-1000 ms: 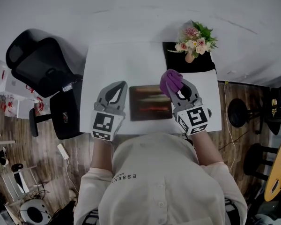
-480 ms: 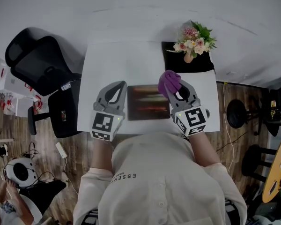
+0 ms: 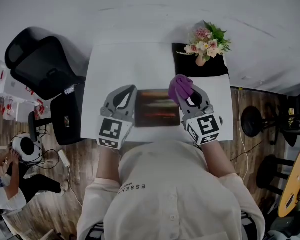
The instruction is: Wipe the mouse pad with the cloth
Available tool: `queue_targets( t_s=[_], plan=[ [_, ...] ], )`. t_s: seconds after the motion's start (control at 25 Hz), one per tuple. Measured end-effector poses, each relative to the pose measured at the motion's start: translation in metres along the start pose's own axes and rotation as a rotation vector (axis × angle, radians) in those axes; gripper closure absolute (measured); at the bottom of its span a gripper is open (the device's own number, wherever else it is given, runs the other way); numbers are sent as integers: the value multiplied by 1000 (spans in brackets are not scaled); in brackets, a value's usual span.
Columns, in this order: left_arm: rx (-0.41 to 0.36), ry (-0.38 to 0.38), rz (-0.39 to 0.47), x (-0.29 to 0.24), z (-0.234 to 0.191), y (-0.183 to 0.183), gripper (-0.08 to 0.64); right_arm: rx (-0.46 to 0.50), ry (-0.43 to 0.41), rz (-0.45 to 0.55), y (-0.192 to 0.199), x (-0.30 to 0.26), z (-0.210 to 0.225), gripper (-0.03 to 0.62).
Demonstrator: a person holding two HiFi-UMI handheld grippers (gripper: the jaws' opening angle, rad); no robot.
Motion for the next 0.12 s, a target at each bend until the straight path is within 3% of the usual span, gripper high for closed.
queue_targets(
  t_s=[0.12],
  plan=[
    [-3,-1,-4,-2,1,-1,558,-3,-2,-4,2,-1,1,503]
  ],
)
Point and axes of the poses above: the fingertips, and each gripper's own axes: x backward along the fingers, z to its right, y out of its underside, the point moved 1 cm from there along x, backward along the fingers, and after that the axes turned 6 degrees about -z, right-handed, at the moved point
